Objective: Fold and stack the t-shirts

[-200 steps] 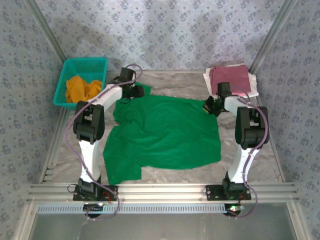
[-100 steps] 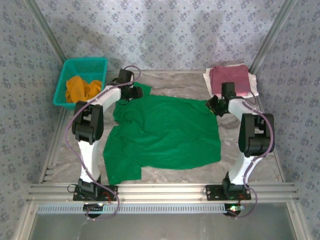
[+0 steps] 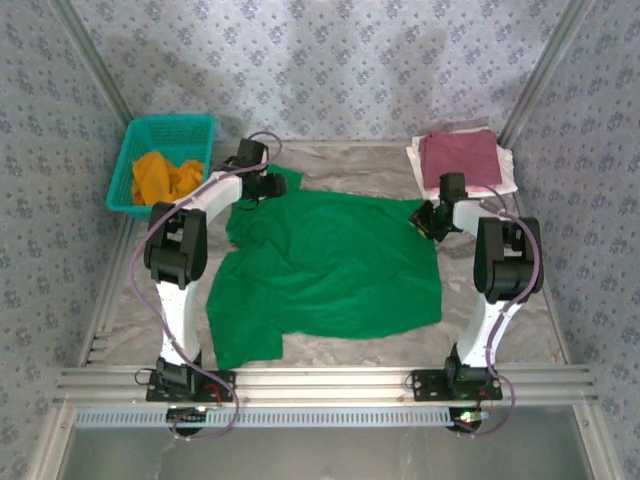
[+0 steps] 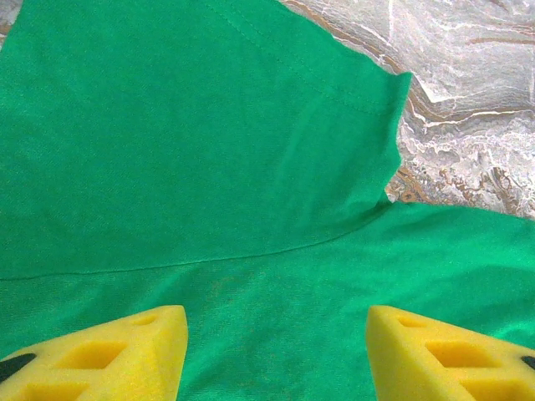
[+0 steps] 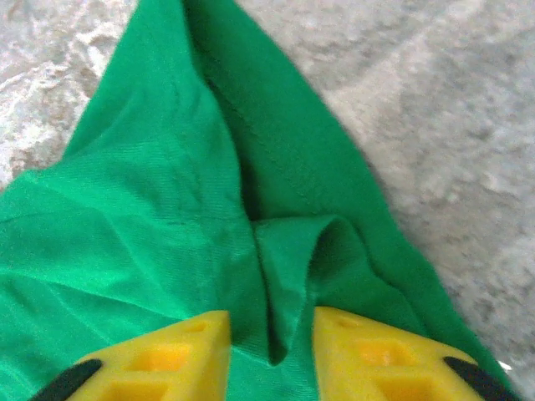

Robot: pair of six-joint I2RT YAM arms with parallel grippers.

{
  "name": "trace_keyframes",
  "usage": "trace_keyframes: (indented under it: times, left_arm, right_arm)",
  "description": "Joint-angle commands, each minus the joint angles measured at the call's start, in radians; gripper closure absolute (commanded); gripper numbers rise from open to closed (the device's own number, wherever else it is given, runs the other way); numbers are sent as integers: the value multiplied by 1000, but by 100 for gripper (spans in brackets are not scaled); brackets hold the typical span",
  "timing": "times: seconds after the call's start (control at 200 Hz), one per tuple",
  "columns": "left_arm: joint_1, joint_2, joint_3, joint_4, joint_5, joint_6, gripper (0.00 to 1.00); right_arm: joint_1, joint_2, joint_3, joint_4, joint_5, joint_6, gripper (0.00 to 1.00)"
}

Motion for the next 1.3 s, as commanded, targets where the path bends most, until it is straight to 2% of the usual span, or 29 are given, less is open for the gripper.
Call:
trace_keyframes:
  times: [0.0, 0.06, 0.27, 0.45, 0.625, 0.929, 0.949, 1.009, 1.034, 1.119, 1.209, 1.294]
  left_arm:
    - [5, 11, 14, 7, 17, -2, 41]
    - [4, 10, 13, 7, 18, -2, 41]
    - [5, 5, -2, 7, 9, 4, 41]
    - [9, 2, 16, 2, 2, 29, 41]
    - [15, 28, 102, -43, -5, 53, 40]
    - [45, 64, 179, -72, -41, 69, 40]
    - [47, 68, 185, -75, -42, 72, 40]
    - [49, 78, 201, -83, -57, 82, 40]
    - [49, 81, 205, -86, -62, 87, 40]
    - [52, 81, 210, -100, -76, 95, 40]
    - [52, 68, 186, -98, -68, 94, 40]
    - [47, 41, 121, -68, -27, 79, 40]
  right_arm:
    - [17, 38, 24, 10, -14, 18, 73]
    - [22, 38, 64, 5, -12, 24, 78]
    - [23, 8, 91, -34, 19, 34, 85]
    - [7, -26, 105, -47, 19, 37, 100]
    - [-4, 6, 210, -73, -17, 14, 100]
    - [-44, 123, 435, -119, 11, 47, 100]
    - [-46, 137, 453, -124, 8, 51, 94]
    - [-49, 174, 508, -165, 6, 59, 63]
    - [-49, 182, 520, -180, 5, 64, 55]
    - [-50, 165, 500, -159, 22, 80, 53]
    - [-46, 115, 458, -115, 9, 73, 47]
    - [-31, 52, 398, -106, -15, 42, 52]
